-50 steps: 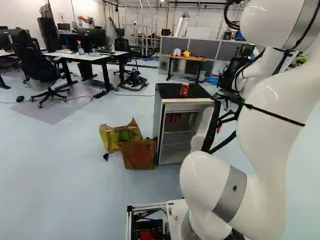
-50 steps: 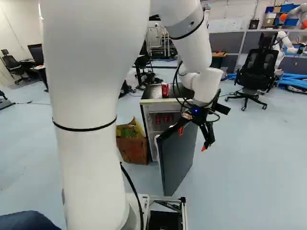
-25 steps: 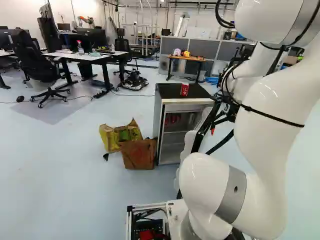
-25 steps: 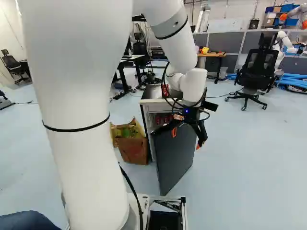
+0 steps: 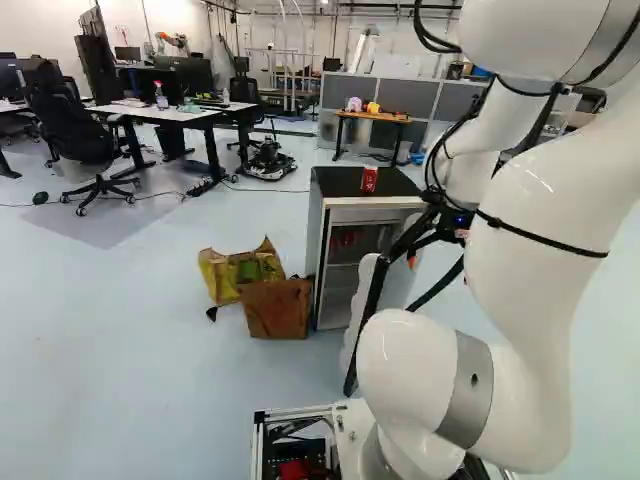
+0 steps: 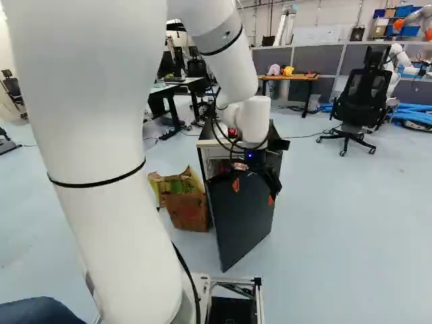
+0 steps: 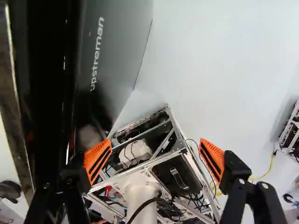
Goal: Grab a drink from the fridge
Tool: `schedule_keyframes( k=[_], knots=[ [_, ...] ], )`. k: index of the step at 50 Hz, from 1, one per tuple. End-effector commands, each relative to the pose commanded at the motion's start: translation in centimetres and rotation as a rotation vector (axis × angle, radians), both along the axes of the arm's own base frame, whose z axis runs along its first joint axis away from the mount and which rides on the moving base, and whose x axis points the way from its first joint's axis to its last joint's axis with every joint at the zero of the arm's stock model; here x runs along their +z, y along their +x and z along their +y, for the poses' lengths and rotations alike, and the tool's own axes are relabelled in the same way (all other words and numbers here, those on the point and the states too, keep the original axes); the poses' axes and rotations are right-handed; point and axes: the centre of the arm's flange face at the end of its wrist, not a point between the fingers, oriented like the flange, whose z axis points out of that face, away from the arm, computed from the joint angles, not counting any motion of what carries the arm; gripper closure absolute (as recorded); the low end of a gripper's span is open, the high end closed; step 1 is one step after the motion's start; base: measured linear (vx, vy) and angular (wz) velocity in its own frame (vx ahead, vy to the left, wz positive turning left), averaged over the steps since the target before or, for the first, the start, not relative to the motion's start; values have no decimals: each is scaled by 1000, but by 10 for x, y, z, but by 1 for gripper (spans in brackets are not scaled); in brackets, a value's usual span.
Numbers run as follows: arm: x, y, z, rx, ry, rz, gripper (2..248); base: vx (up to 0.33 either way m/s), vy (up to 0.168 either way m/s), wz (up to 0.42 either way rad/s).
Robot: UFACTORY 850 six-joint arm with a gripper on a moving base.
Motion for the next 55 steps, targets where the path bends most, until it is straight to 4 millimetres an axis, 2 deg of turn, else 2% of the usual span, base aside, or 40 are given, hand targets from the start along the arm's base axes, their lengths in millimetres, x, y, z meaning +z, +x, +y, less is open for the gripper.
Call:
schedule_keyframes(
  k=[18,55],
  knots=[
    [0,18,31,107,-39,-49,3,0,0,0],
    [1,68,91,276,-89,-192,3,0,0,0]
  ],
)
